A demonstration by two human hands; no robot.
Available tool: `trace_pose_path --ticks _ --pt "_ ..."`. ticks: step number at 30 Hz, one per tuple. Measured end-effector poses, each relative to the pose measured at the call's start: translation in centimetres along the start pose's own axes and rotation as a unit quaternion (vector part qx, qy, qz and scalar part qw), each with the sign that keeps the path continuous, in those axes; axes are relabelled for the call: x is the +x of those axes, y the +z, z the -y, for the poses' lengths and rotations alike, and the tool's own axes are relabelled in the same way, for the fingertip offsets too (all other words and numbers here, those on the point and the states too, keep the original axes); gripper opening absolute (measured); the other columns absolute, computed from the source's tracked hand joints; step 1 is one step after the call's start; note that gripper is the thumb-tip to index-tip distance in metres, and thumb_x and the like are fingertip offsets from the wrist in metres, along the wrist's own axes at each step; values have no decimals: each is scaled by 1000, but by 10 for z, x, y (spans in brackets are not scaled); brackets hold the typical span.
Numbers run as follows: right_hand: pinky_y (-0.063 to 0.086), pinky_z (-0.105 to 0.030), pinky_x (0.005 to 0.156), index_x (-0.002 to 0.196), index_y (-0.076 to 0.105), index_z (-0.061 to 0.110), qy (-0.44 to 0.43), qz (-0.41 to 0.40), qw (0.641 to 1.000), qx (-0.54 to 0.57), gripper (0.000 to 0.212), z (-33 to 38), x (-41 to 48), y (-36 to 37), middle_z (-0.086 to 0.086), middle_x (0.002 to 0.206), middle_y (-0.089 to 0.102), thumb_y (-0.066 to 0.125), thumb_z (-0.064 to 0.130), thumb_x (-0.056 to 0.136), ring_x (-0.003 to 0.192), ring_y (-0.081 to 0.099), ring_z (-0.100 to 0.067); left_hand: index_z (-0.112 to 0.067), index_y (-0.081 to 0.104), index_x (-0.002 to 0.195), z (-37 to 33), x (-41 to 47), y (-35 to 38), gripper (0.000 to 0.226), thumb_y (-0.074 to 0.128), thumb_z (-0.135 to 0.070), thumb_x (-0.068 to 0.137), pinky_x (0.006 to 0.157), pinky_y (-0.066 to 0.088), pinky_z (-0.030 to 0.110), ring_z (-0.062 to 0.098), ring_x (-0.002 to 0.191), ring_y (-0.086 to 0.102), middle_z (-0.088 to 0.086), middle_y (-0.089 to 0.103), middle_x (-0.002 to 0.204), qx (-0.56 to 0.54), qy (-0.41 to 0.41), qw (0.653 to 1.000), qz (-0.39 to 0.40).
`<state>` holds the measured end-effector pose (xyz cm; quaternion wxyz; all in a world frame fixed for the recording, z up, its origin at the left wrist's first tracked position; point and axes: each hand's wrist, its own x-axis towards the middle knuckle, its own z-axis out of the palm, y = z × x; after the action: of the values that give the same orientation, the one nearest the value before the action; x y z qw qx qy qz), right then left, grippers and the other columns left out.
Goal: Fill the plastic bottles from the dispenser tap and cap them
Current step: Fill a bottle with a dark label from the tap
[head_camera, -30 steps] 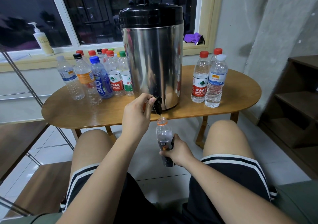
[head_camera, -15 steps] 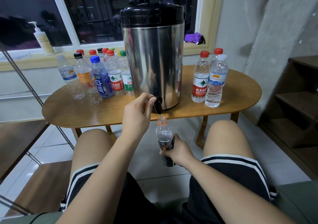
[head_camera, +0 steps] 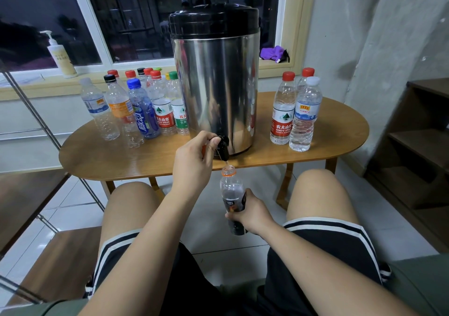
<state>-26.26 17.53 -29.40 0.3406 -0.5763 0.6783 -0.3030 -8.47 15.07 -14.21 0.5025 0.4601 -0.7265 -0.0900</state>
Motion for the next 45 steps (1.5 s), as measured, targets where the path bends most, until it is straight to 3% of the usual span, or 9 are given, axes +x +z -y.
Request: trace_pose_path --ticks 11,14,27,40,45 --pt "56 -36 88 119 51 28 6 3 1000 1 62 1 0 0 5 118 71 96 38 77 109 68 -22 -24 71 109 0 0 0 22 58 -42 111 67 48 33 13 78 61 -9 70 85 3 0 1000 -3" --pt "58 -39 93 118 51 29 7 1 1000 3 63 -1 1 0 6 116 71 96 38 75 107 69 -21 -24 71 109 0 0 0 21 59 -41 112 66 47 33 14 77 60 -9 69 83 5 5 1000 -8" --pt "57 -38 90 118 51 28 2 0 1000 -1 62 -1 1 1 5 116 71 95 40 76 106 68 -22 -24 70 111 0 0 -1 22 58 -42 112 69 53 40 15 80 63 -7 70 86 2 -2 1000 1" --pt "54 -35 86 118 52 27 8 0 1000 5 60 -1 2 0 6 112 71 95 38 78 103 67 -20 -23 70 108 1 1 0 21 59 -40 112 63 40 21 8 74 58 -12 65 80 6 3 1000 -5" --pt "57 -36 86 117 52 26 3 -5 1000 0 60 -2 3 1 6 111 71 95 39 76 102 68 -20 -24 71 106 1 1 1 20 60 -39 112 64 40 20 10 76 59 -11 67 80 -2 -1 1000 -8"
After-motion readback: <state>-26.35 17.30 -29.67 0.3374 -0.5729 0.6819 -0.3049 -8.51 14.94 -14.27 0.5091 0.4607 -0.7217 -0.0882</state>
